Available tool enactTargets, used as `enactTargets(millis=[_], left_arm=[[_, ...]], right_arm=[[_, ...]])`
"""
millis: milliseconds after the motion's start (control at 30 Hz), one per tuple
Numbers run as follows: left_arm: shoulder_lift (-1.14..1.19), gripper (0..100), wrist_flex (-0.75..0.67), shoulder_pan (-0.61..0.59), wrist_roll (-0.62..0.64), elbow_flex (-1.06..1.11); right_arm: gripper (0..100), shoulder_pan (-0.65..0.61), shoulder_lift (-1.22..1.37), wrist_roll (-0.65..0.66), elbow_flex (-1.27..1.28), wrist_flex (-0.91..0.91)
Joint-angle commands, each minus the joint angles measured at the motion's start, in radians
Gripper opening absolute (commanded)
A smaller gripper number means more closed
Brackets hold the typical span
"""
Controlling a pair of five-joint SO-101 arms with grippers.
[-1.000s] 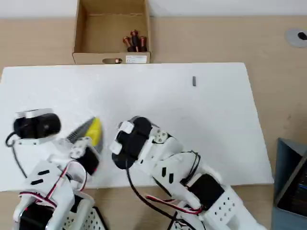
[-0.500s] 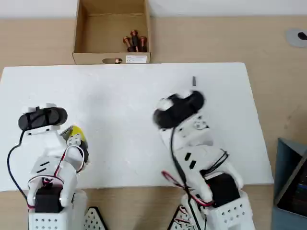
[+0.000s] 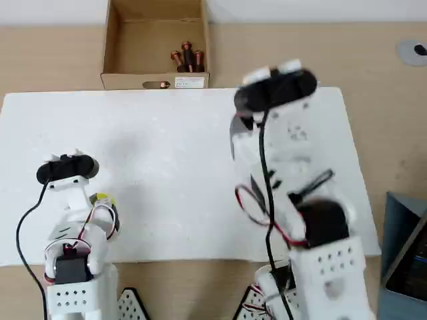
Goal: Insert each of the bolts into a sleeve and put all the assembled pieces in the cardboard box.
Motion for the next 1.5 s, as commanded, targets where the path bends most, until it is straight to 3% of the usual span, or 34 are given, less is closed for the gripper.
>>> enactTargets(millis=[0, 500, 1000, 1233, 1467], left_arm=[[-0.010, 0, -0.006, -0.021, -0.009, -0.002], [-0.010, 0, -0.006, -0.023, 0.034, -0.002], [-0.010, 0, -0.005, -0.023, 0.032, -0.002], [-0.010, 0, -0.005, -0.021, 0.032, -0.002], [-0.010, 0, -0.005, -0.017, 0.028, -0.002]], right_arm=[[0.9, 0.013, 0.136, -0.008, -0.191, -0.006], [0.9, 0.013, 0.892, 0.003, -0.981, -0.008], [0.9, 0.008, 1.747, 0.235, -1.830, -0.052], [0.9, -0.022, 2.046, 0.328, -2.109, -0.086], [1.2, -0.065, 2.183, 0.384, -2.239, -0.098]])
